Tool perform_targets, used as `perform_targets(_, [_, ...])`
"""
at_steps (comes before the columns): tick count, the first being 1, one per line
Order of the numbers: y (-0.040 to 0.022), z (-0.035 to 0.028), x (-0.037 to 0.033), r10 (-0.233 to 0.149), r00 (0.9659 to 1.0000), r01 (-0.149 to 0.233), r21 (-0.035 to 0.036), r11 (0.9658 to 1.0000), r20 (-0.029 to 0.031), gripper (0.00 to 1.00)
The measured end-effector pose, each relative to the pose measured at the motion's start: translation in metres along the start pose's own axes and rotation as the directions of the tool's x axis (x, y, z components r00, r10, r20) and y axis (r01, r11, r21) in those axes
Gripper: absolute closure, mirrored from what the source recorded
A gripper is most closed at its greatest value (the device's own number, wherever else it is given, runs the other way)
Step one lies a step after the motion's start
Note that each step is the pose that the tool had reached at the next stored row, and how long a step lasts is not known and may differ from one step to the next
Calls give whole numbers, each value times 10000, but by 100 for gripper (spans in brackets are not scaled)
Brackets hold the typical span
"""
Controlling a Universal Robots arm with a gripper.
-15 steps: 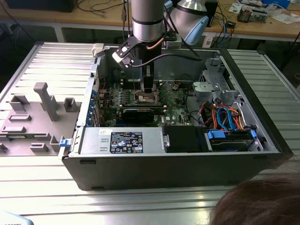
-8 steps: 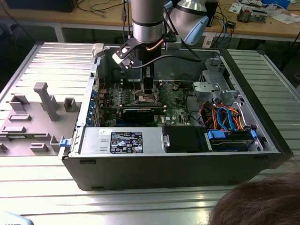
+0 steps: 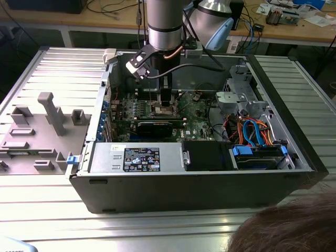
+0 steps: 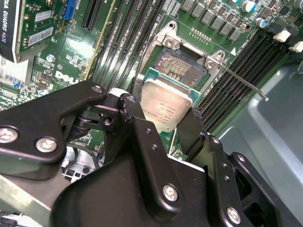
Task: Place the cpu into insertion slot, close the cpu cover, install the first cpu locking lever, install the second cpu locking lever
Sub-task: 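Place the cpu into insertion slot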
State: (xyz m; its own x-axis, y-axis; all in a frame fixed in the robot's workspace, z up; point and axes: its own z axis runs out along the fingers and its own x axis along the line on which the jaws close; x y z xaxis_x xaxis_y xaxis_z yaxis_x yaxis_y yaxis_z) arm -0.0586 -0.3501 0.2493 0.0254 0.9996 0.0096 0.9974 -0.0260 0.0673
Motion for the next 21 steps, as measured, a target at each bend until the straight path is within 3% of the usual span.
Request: perform_targets(21, [-13, 51, -1, 1, 10000, -1, 0, 10000, 0, 45])
